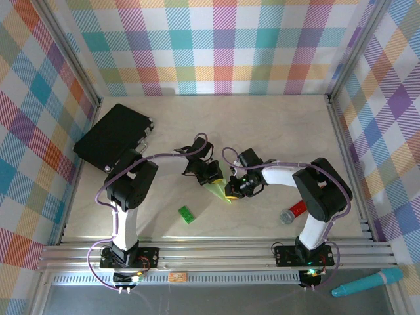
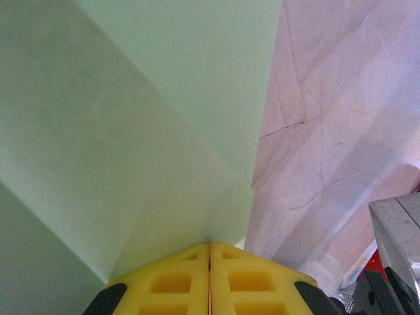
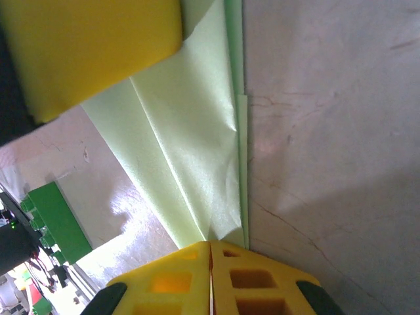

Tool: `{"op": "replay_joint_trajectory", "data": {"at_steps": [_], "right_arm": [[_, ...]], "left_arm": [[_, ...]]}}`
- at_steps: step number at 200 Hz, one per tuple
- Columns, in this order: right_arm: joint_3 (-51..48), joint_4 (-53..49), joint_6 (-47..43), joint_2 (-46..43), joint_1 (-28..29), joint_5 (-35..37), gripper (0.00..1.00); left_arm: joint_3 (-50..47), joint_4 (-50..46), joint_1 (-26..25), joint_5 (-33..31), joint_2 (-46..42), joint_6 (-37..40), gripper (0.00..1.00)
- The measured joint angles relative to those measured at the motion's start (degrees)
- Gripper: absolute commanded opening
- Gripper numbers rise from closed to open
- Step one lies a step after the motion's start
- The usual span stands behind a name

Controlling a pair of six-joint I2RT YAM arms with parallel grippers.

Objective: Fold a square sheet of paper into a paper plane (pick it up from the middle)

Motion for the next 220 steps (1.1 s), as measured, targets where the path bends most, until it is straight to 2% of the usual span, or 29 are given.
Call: {"op": "replay_joint_trajectory", "data": {"at_steps": [44,91,156,220], "right_arm": [[-2.2,1.5,-0.7,-1.3,0.0,-0.6,0.11],[-2.9,-0.5,-1.3,-4.0,0.0,-0.5,0.17],[3.5,-1.6,-1.2,-1.4,0.0,1.3,0.1],[4.1,-1.9,-1.5,1.7,0.0,1.3,0.08]], "left_arm": [[-0.4,0.9,0.1,1.9,0.3,0.0,0.08],[-0.4,1.1,0.1,2.9,0.5,0.0,0.09],[-0.4,1.2,0.1,3.0,0.5,-0.2,0.08],[-0.4,1.1,0.2,2.8,0.6,-0.7,0.06]]}}
